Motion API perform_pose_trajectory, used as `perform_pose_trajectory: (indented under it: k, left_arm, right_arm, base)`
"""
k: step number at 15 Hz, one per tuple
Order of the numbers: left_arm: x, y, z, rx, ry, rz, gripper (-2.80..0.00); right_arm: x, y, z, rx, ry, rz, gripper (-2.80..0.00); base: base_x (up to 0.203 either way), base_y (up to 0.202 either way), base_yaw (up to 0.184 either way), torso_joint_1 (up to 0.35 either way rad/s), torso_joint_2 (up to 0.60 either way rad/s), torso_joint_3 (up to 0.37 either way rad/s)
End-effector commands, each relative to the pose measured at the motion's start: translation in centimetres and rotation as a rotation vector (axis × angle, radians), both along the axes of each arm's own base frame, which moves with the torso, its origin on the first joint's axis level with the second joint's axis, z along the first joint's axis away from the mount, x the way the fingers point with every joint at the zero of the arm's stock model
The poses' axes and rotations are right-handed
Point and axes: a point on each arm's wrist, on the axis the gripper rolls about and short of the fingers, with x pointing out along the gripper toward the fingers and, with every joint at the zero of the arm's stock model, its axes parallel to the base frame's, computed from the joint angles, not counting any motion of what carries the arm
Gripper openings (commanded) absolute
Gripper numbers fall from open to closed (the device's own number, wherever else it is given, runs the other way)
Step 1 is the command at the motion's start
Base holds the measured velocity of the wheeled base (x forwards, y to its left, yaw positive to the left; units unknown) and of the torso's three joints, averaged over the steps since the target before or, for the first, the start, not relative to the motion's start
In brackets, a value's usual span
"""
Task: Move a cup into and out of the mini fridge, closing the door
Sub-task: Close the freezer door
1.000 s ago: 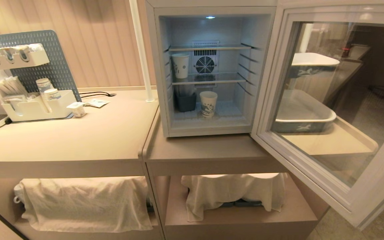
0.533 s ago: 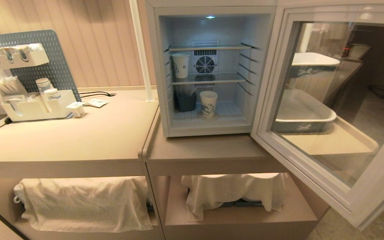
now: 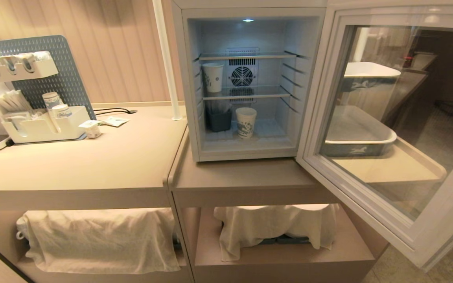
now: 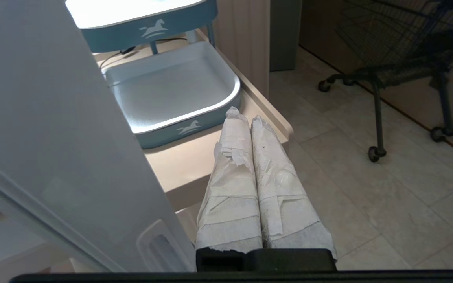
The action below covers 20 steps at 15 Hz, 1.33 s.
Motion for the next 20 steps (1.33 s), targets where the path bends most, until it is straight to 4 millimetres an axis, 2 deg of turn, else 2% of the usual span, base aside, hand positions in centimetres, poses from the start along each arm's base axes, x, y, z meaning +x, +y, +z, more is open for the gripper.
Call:
perform_pose_trajectory:
  k: [1,11,15,17,20]
  left_arm:
    - [0.0,0.0,0.0,0.0,0.003,0.001,-2.8]
    - [0.0,0.0,0.0,0.0,0.003,0.001,-2.8]
    - [0.0,0.0,0.0,0.0,0.003,0.001,-2.8]
    - [0.0,0.0,0.0,0.0,0.002,0.001,-2.8]
    - [0.0,0.0,0.0,0.0,0.003,0.001,-2.8]
  right_arm:
    - [-0.2,0.1,0.2,0.002,-0.013,0.01,-2.8]
    - [-1.7,0.8,0.3,0.079,-0.064,0.119,-2.8]
    - [-1.6,0.4,-0.4,-0.095,0.029,-0.004,-2.8]
    - [-1.2,0.1,-0.4,-0.122,0.046,-0.066,-2.8]
    - [1.4,-0.6,-0.3,-0.135,0.055,-0.158,-2.8]
  base:
    - [0.0,0.0,0.0,0.0,0.0,0.0]
    - [0.0,0.0,0.0,0.0,0.0,0.0]
    - [0.0,0.0,0.0,0.0,0.0,0.0]
    - [0.0,0.0,0.0,0.0,0.0,0.0]
    - [0.0,0.0,0.0,0.0,0.0,0.0]
